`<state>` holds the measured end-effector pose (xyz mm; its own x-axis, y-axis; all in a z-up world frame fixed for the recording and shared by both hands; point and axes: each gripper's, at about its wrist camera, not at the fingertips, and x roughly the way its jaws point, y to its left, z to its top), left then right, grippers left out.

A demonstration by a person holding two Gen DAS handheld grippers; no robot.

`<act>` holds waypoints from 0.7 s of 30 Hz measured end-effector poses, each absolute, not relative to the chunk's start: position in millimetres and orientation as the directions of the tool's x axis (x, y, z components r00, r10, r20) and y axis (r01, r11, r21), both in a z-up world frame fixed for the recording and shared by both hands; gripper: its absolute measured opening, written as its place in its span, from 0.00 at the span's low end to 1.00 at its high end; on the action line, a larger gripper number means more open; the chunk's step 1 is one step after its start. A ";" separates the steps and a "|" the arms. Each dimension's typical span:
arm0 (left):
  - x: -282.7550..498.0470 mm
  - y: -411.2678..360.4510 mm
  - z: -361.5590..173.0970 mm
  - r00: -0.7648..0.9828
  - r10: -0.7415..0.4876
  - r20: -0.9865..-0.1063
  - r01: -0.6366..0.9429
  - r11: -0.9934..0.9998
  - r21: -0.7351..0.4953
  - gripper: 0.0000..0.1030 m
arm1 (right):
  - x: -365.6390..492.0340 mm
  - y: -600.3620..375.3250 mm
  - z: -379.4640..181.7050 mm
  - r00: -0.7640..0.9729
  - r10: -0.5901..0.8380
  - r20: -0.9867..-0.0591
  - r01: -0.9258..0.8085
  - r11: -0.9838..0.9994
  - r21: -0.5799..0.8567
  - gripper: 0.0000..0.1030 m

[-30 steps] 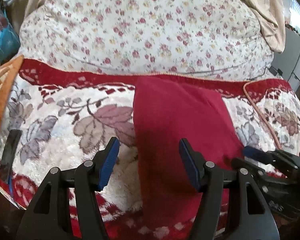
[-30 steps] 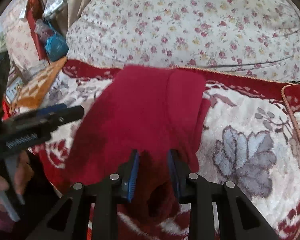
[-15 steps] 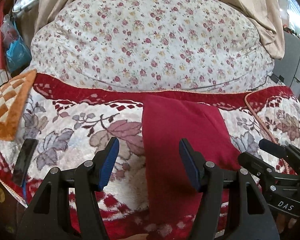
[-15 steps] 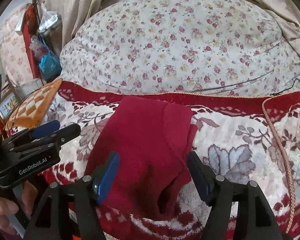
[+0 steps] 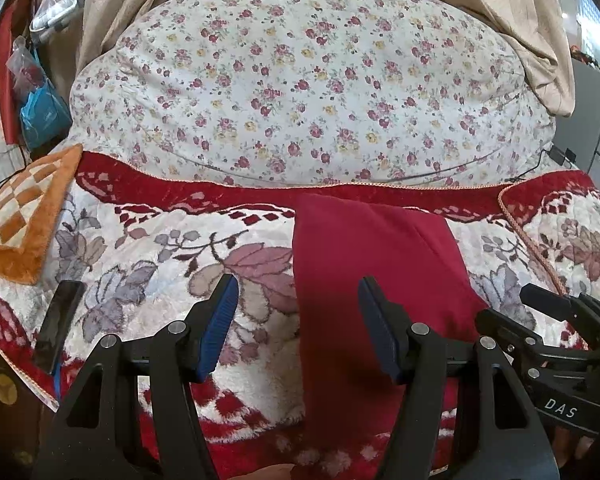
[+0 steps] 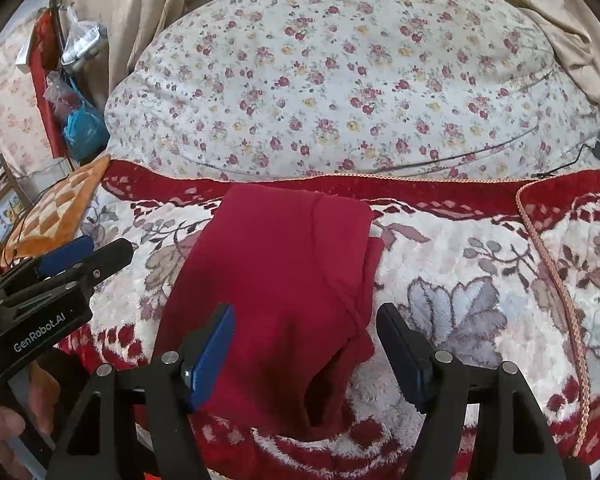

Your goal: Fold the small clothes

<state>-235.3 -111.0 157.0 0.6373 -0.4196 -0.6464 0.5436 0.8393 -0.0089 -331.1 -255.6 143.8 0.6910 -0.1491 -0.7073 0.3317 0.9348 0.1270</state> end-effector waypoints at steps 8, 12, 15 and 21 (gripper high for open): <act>-234.1 -110.9 156.4 0.640 -0.418 -0.645 0.543 0.839 -0.005 0.60 | -327.2 -255.8 141.7 0.683 -0.146 -0.715 0.329 0.936 0.123 0.69; -233.7 -111.2 156.4 0.641 -0.415 -0.646 0.542 0.840 -0.002 0.60 | -325.0 -257.0 138.3 0.677 -0.145 -0.721 0.331 0.936 0.123 0.69; -233.8 -111.4 156.3 0.640 -0.416 -0.646 0.542 0.840 -0.003 0.60 | -324.5 -257.1 136.8 0.674 -0.143 -0.724 0.332 0.935 0.124 0.69; -234.2 -111.8 156.0 0.642 -0.414 -0.646 0.541 0.841 -0.001 0.60 | -324.7 -255.4 135.2 0.672 -0.143 -0.726 0.328 0.937 0.119 0.69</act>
<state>-234.2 -111.8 156.0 0.6420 -0.4137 -0.6455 0.5412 0.8409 -0.0007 -324.7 -255.4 135.2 0.6723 -0.1426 -0.7264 0.3277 0.9372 0.1193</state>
